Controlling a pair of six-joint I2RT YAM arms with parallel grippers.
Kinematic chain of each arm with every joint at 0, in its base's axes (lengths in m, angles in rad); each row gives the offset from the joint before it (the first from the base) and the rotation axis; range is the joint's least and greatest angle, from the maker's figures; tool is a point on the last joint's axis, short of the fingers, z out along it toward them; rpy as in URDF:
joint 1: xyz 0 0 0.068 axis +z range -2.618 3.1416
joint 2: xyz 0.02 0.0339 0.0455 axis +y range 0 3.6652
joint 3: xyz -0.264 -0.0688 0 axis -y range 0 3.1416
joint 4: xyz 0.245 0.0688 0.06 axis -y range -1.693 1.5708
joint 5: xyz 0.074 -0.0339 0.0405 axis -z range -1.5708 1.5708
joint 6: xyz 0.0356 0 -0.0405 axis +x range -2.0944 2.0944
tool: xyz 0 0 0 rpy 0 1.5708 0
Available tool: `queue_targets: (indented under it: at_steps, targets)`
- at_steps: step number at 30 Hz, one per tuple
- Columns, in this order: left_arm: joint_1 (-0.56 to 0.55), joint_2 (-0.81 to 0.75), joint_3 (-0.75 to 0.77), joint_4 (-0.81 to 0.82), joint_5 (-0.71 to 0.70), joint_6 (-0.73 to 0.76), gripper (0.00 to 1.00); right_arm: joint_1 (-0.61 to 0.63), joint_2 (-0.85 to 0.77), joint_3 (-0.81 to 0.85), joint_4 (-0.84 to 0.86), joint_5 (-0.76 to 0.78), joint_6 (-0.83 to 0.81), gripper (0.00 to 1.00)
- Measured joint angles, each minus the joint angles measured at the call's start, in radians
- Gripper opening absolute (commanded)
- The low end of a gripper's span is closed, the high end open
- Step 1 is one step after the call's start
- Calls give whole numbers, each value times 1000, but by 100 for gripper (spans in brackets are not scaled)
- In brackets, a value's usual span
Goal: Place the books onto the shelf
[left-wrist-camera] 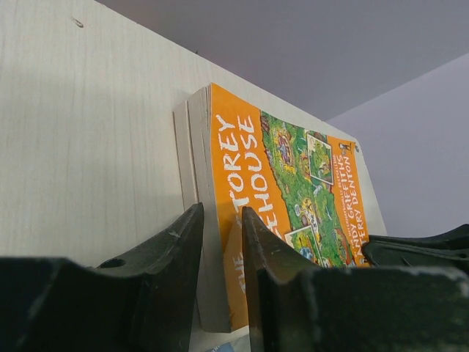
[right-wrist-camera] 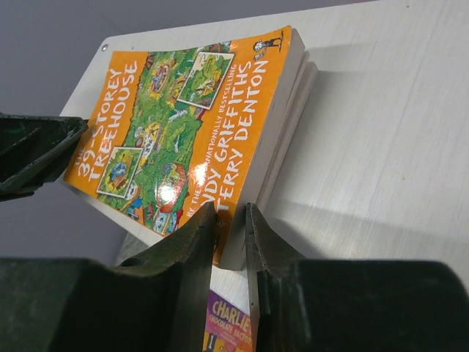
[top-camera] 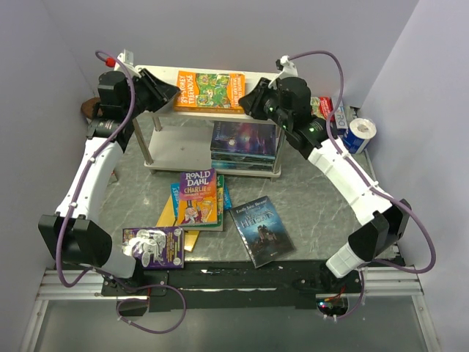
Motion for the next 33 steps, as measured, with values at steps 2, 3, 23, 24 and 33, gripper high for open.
queue_targets:
  at_steps: [2,3,23,24,33]
  targets:
    - [-2,0,-1,0,0,2,36,3,-14,-18,8,0,6,27]
    - [-2,0,-2,0,1,3,36,6,-23,-29,13,1,9,27]
    - [44,-43,16,-65,-79,23,82,20,-72,-58,-13,45,8,80]
    - [51,-49,21,-78,-97,22,82,21,-85,-62,-25,56,8,83]
    - [20,-403,-219,-119,-257,9,82,118,-513,-467,-9,155,-8,82]
